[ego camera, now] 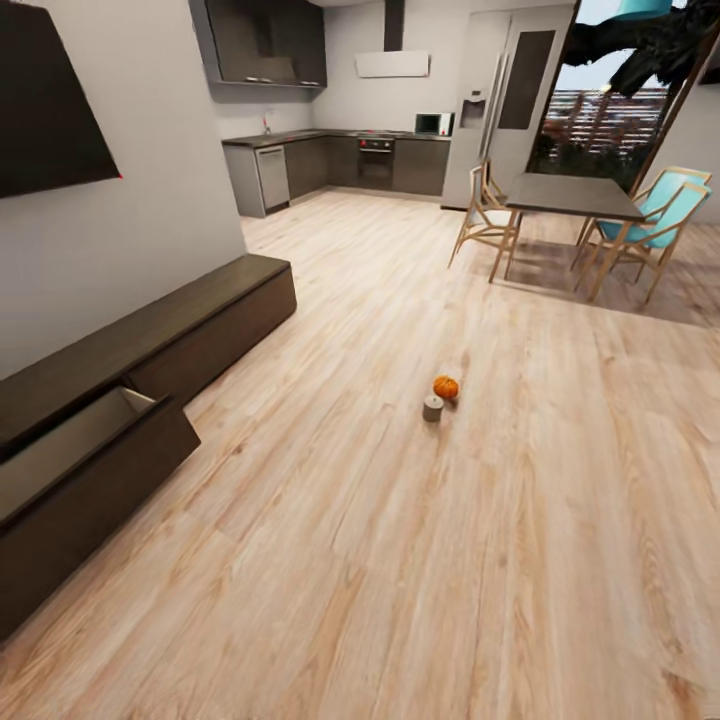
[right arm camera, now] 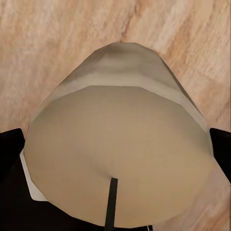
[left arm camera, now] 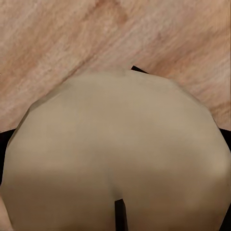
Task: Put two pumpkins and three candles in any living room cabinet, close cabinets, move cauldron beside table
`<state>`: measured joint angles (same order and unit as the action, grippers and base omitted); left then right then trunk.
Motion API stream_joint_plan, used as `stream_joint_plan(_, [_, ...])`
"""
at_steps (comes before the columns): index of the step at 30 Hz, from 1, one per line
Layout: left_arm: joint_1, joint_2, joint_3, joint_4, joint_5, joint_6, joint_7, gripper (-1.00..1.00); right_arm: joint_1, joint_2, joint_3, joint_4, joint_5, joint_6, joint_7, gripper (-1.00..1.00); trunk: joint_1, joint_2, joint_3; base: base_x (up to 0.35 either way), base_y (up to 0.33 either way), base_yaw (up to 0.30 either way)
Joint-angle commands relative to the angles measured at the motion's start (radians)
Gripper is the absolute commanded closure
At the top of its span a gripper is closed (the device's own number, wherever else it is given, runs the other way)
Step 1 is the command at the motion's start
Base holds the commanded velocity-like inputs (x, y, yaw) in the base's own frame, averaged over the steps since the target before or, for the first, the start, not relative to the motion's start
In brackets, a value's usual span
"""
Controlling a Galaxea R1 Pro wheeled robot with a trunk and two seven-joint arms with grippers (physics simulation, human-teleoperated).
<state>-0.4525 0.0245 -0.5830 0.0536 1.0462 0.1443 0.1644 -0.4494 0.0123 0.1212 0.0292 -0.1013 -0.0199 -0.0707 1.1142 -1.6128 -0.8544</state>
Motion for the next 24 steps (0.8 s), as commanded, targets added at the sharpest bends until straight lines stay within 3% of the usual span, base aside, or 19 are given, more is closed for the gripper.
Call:
stream_joint_plan(1, [0.0,0.0,0.0,0.0,0.0,0.0,0.0,1.0,0.0,0.0,0.0,0.0,0.0,0.0,0.0,1.0,0.0,0.0,0.0,0.0,0.0,0.289])
stream_joint_plan(24, [0.0,0.005,0.0,0.0,0.001,0.0,0.0,1.0,0.0,0.0,0.0,0.0,0.0,0.0,-0.001,1.0,0.0,0.0,0.0,0.126,-0.146,0.29])
